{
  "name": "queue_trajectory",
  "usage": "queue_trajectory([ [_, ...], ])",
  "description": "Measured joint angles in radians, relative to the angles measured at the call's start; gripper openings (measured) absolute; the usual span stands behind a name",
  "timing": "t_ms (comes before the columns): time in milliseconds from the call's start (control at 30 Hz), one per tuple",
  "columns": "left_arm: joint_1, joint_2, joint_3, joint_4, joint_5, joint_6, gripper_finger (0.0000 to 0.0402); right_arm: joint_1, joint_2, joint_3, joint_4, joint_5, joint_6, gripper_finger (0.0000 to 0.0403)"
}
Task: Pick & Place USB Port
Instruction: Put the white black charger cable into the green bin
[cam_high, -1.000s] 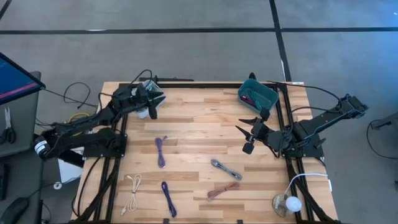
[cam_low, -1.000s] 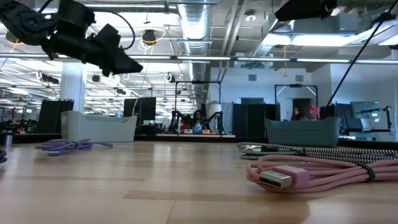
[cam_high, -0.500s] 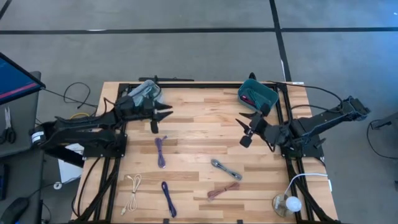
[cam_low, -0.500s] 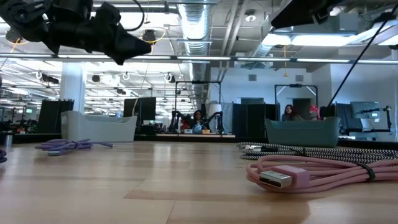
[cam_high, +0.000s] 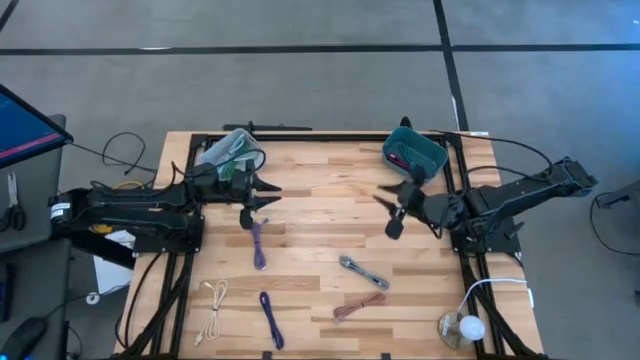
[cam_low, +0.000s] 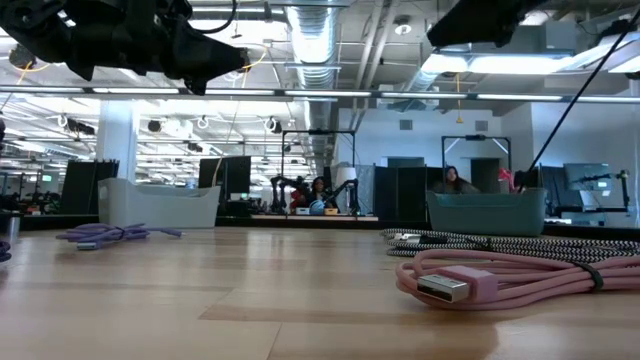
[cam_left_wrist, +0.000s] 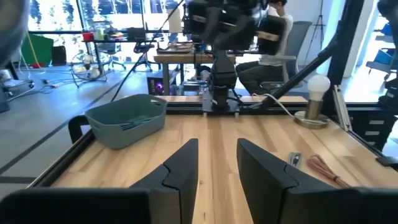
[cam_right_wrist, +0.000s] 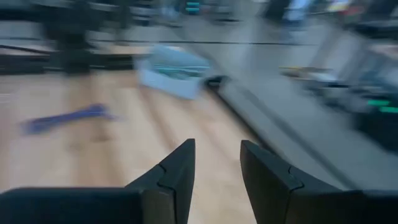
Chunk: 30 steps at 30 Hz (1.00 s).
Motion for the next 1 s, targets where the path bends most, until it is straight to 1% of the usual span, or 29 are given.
queue_trajectory([
  [67, 0.0, 0.0, 0.0, 0.0, -0.001, 0.0, 0.0111, -0.003, 0.001, 0.0, 0.019, -0.108, 0.017, 0.012],
  [133, 0.0, 0.0, 0.0, 0.0, -0.001, 0.0, 0.0111, -0.002, 0.012, 0.001, 0.026, -0.157, 0.078, 0.012],
  [367, 0.0, 0.0, 0.0, 0.0, -0.001, 0.0, 0.0111, 0.045, 0.035, 0.001, -0.045, -0.193, 0.298, 0.012],
  [600, 0.0, 0.0, 0.0, 0.0, -0.001, 0.0, 0.0111, 0.088, 0.065, 0.0, -0.154, -0.259, 0.545, 0.012],
  [800, 0.0, 0.0, 0.0, -0.001, -0.001, 0.0, 0.0111, 0.106, 0.159, 0.009, -0.19, -0.367, 0.678, 0.012],
  [933, 0.0, 0.0, 0.0, -0.002, -0.001, 0.0, 0.0111, 0.106, 0.248, 0.074, -0.271, -0.438, 0.73, 0.012],
  [1000, 0.0, 0.0, 0.0, -0.002, -0.001, 0.0, 0.0111, 0.106, 0.298, 0.115, -0.333, -0.493, 0.757, 0.012],
])
